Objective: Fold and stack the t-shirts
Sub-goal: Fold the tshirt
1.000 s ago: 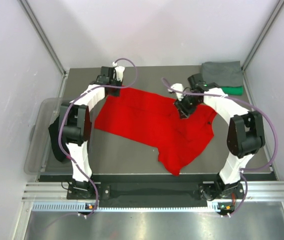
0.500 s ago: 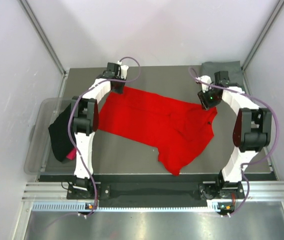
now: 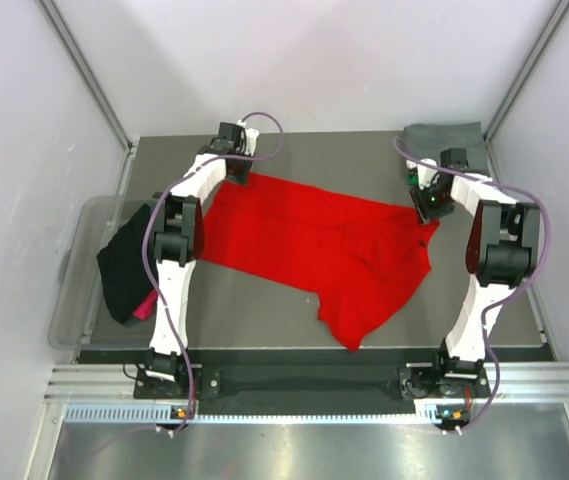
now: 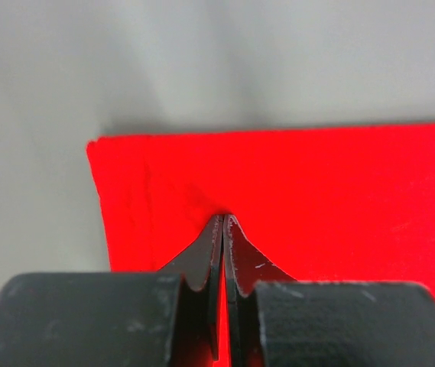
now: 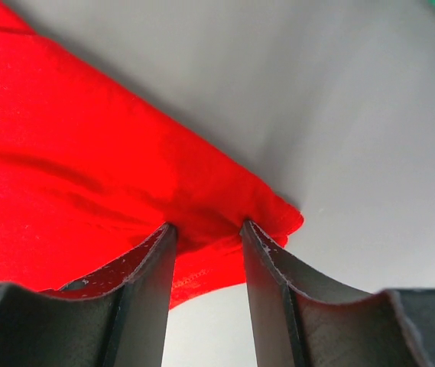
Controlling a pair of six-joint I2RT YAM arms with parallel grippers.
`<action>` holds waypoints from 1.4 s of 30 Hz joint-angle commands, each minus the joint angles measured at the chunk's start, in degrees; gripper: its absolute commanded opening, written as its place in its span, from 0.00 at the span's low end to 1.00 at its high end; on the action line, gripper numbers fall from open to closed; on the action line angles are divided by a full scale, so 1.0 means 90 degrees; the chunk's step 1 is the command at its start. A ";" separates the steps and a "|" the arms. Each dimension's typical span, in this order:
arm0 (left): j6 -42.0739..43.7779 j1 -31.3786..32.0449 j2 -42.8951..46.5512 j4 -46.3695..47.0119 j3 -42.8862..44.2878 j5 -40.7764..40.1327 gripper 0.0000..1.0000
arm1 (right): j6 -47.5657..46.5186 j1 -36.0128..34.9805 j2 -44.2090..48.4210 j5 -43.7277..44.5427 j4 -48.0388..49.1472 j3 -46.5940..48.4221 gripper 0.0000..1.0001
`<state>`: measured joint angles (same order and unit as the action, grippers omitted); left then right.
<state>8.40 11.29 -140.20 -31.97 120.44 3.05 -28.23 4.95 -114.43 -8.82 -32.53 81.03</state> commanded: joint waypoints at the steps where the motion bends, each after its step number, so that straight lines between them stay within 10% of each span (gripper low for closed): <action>1: -0.0065 -0.0063 -0.0446 -0.0354 0.0357 -0.0202 0.04 | -0.0037 0.0290 -0.0595 0.0511 0.0168 0.0233 0.41; 15: 0.0160 -0.0034 -0.1150 0.0261 0.1460 -0.0426 0.01 | 0.0021 0.0290 -0.1543 0.0668 -0.0212 0.1894 0.41; 22: -0.0074 0.0035 0.0029 0.0710 0.1277 -0.0817 0.06 | -0.0018 0.0280 -0.0113 0.0619 -0.0242 0.1466 0.42; 34: -0.0144 0.0240 0.4063 0.0506 -0.1867 0.0236 0.22 | -0.0193 -0.1086 0.2849 -0.0239 -0.1257 0.0353 0.47; 42: 0.0686 0.0279 0.5430 -0.0511 -0.4347 0.0754 0.27 | -0.0508 -0.2347 0.4266 -0.0436 -0.0782 -0.2244 0.45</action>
<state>10.85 13.98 -91.00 -29.65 88.51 7.16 -32.16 -15.35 -79.00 -12.25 -39.92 66.28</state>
